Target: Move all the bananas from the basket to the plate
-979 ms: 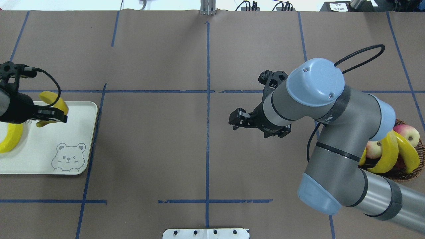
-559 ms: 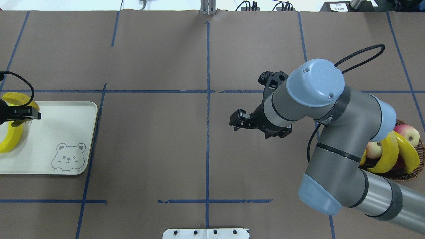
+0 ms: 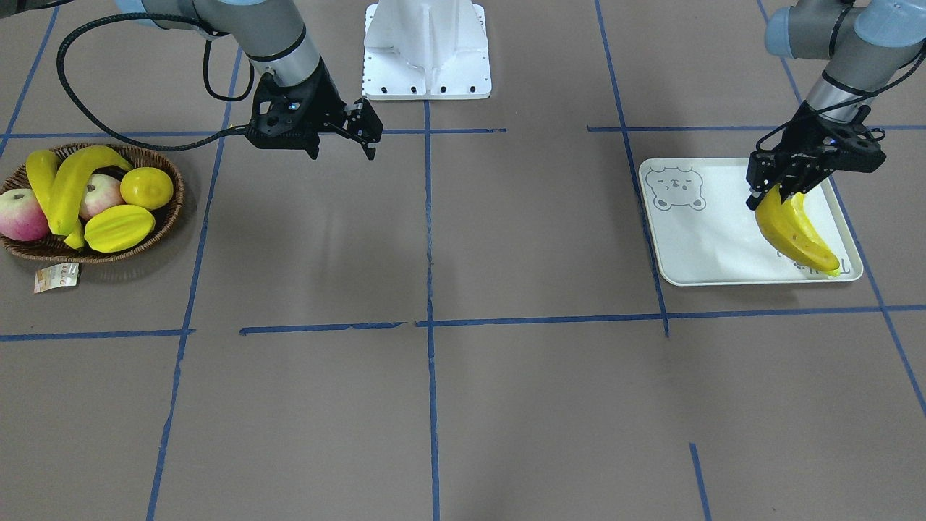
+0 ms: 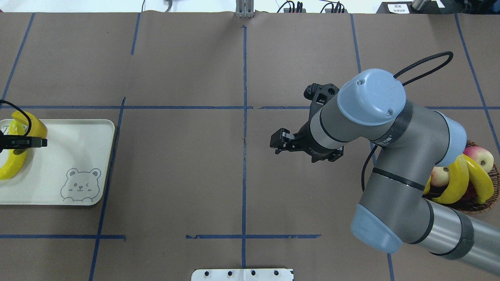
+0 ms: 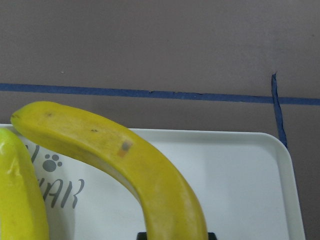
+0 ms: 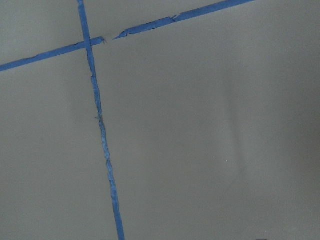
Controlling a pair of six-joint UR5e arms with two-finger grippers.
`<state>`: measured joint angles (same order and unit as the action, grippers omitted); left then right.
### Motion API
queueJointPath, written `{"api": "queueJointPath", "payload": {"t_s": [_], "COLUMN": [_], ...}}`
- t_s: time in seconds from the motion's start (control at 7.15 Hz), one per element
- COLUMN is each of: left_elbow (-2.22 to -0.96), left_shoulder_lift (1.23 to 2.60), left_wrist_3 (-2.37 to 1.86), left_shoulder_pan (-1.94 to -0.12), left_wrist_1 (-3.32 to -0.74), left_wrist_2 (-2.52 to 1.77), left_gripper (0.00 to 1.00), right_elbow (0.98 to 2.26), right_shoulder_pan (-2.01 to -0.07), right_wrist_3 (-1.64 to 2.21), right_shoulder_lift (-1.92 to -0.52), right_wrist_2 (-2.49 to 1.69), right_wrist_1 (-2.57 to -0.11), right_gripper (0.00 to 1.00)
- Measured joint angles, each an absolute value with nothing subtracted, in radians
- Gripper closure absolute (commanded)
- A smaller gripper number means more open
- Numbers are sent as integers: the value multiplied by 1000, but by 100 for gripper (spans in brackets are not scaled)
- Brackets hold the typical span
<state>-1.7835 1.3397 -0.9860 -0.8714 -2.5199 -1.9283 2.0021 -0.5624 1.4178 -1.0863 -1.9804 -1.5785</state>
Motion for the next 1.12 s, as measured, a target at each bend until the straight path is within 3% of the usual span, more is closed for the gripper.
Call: {"api": "queueJointPath", "payload": {"t_s": [0.28, 0.42, 0.56, 0.7, 0.84, 0.98, 1.12], "left_elbow": [-1731, -1719, -1706, -1687, -1662, -1648, -1647], "left_shoulder_lift": [1332, 1330, 1329, 1329, 1329, 1327, 1327], "left_wrist_3": [-946, -911, -894, -885, -869, -852, -845], "left_shoulder_pan": [-850, -834, -825, -821, -820, -821, -824], "left_wrist_1": [-2599, -2617, -2627, -2633, -2644, -2656, -2659], "left_wrist_2": [-1930, -1931, -1939, -1951, -1967, -2004, -2048], "left_gripper": [96, 88, 76, 54, 21, 0, 0], "right_elbow": [2004, 2006, 2007, 2007, 2008, 2011, 2016], "right_shoulder_pan": [-562, -562, -561, -560, -560, -559, -559], "right_wrist_3": [1419, 1419, 1419, 1419, 1419, 1419, 1419], "right_shoulder_lift": [-1086, -1086, -1087, -1086, -1086, -1086, -1088], "right_wrist_2": [-1980, -1980, -1980, -1980, -1979, -1979, -1979], "right_wrist_1": [-1578, -1578, -1579, -1579, -1580, -1580, -1580], "right_gripper": [0, 0, 0, 0, 0, 0, 0]}}
